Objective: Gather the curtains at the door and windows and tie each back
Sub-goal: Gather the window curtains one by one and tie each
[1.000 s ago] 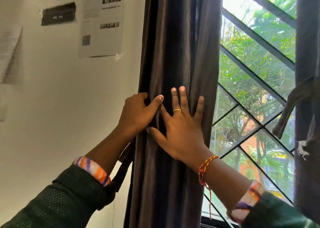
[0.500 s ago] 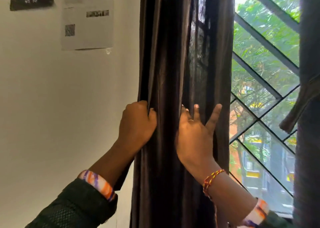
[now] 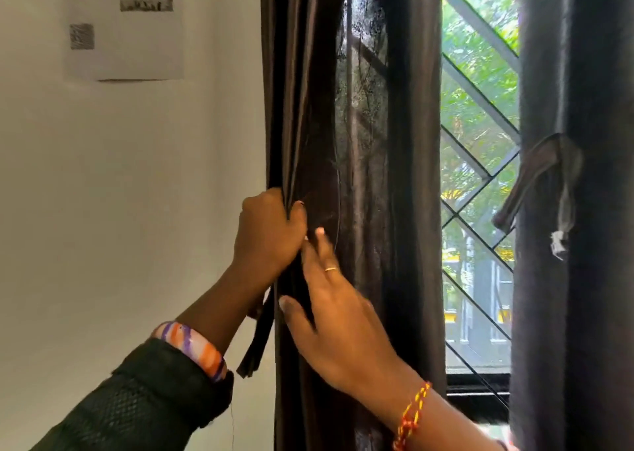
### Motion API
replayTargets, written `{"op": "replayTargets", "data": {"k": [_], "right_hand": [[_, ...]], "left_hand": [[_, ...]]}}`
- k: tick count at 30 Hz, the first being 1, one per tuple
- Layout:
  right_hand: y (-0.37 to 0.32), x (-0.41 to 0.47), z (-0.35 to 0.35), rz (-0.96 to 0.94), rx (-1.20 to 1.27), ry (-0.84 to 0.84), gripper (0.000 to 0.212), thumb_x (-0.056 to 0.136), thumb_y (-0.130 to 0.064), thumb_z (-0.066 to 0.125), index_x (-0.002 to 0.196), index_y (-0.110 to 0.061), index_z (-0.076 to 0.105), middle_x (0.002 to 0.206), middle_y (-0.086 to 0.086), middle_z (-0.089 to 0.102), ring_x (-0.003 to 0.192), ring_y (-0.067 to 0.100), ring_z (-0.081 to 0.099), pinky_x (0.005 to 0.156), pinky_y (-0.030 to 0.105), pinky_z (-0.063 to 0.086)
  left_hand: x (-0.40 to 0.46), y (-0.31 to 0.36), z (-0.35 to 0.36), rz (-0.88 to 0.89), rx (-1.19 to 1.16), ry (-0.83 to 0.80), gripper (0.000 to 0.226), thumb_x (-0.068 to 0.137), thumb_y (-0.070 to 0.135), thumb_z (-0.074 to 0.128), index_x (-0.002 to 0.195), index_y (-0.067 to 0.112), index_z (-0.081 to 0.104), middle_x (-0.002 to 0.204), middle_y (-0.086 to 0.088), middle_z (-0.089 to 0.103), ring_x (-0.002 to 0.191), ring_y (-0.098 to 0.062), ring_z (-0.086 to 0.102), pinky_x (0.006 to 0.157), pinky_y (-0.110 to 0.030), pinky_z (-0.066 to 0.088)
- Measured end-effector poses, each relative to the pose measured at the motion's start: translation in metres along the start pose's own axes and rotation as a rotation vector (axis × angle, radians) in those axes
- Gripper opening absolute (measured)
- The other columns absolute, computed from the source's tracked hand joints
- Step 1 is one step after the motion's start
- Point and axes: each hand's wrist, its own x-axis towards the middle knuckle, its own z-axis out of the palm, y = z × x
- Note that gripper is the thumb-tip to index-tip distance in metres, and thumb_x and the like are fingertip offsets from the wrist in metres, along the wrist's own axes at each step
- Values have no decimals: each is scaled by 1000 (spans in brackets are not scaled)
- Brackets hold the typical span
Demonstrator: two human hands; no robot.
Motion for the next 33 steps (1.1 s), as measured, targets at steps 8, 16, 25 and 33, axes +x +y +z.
{"op": "replayTargets", "data": {"k": [8,16,25,33], "right_hand": [[40,-1,-45,473,-190,534,100,82,-24,62,148,-14,-12,156,21,4,139,40,21,108,57,28],[12,-9,-24,421,-133,127,104,81,6,47,141,-30,-29,155,14,21,100,34,63,80,43,53],[-26,-5,6,334,30,-13,106,85,-1,51,122,-29,-44,156,14,-13,114,35,56,91,41,49],[-17,-9,26,221,176,-191,99,75,-14,47,145,-30,-21,147,18,30,105,38,58,83,37,48]], "left_hand": [[-5,0,-13,21,-23,-22,25,91,17,49,89,-4,61,82,-19,64,72,-31,61,70,-38,54],[-17,17,-12,25,-187,-131,17,93,15,46,79,9,53,62,1,52,56,-12,54,54,-20,47],[-22,18,-10,77,-273,-88,44,94,45,34,73,11,53,57,5,51,52,-7,54,52,-11,43],[-26,10,-24,48,-120,-106,52,92,20,51,140,12,33,100,-18,66,89,-31,66,80,-33,53]]}}
